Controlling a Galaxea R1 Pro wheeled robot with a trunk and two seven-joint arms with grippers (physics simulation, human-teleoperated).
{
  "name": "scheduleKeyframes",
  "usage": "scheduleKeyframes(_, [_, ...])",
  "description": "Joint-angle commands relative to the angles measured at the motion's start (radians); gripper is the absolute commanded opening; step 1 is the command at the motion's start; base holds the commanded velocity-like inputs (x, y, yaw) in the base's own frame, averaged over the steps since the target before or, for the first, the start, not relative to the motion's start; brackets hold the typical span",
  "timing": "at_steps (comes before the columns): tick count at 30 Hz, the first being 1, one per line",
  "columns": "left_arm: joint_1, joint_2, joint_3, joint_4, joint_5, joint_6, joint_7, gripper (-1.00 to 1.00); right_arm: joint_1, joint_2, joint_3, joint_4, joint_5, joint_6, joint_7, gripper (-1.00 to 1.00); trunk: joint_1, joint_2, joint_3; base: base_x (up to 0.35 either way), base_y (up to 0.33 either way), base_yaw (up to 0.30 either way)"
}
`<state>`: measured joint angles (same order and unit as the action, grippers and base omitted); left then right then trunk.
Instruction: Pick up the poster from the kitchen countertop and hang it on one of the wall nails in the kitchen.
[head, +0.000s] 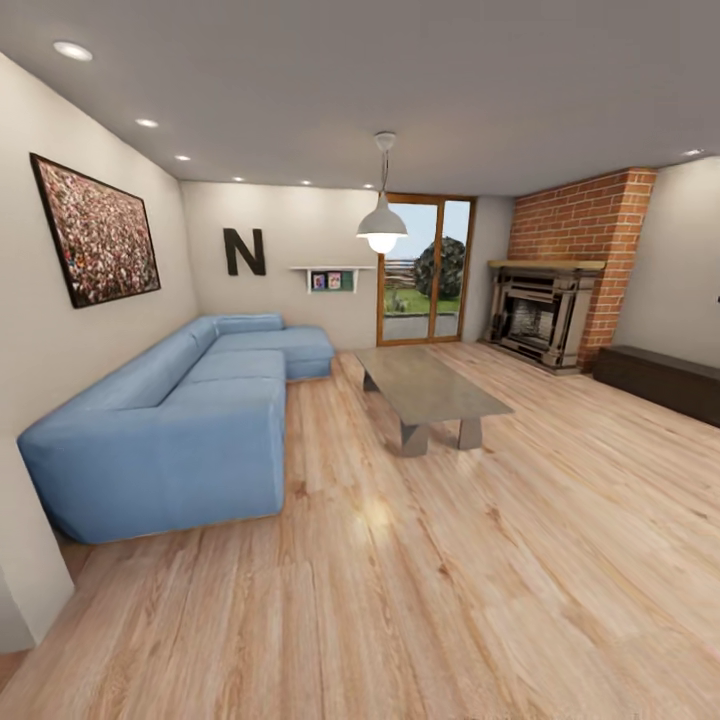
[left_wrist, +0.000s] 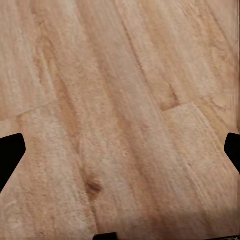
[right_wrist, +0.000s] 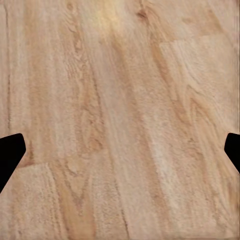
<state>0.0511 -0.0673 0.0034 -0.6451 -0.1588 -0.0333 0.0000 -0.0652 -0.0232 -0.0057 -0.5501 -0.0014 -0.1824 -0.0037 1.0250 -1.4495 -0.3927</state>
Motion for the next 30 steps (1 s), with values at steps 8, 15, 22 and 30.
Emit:
scheduleKeyframes(8, [0.000,0.000,0.002,-0.001,-0.010,-0.003,0.000,1.00,-0.001,0.000,-0.001,0.001,0.000,-0.003,-0.001,1.00,0.000,-0.001,0.006,0.006,0.000,-0.271])
scheduleKeyframes(15, [0.001,0.000,0.003,-0.002,-0.010,-0.003,0.000,1.00,-0.001,0.000,0.000,0.001,0.000,-0.003,-0.001,1.00,0.000,-0.001,0.013,0.057,0.000,-0.271])
scheduleKeyframes(22, [0.000,0.000,0.004,-0.002,-0.010,-0.005,0.000,1.00,-0.001,0.000,0.000,0.001,0.001,-0.002,-0.001,1.00,0.000,-0.001,0.019,0.142,-0.068,-0.244])
scheduleKeyframes(30, [0.000,0.000,0.004,-0.001,-0.010,-0.005,0.000,1.00,-0.001,0.000,0.000,0.001,0.002,-0.003,-0.001,1.00,0.000,-0.001,0.014,0.232,-0.176,-0.043])
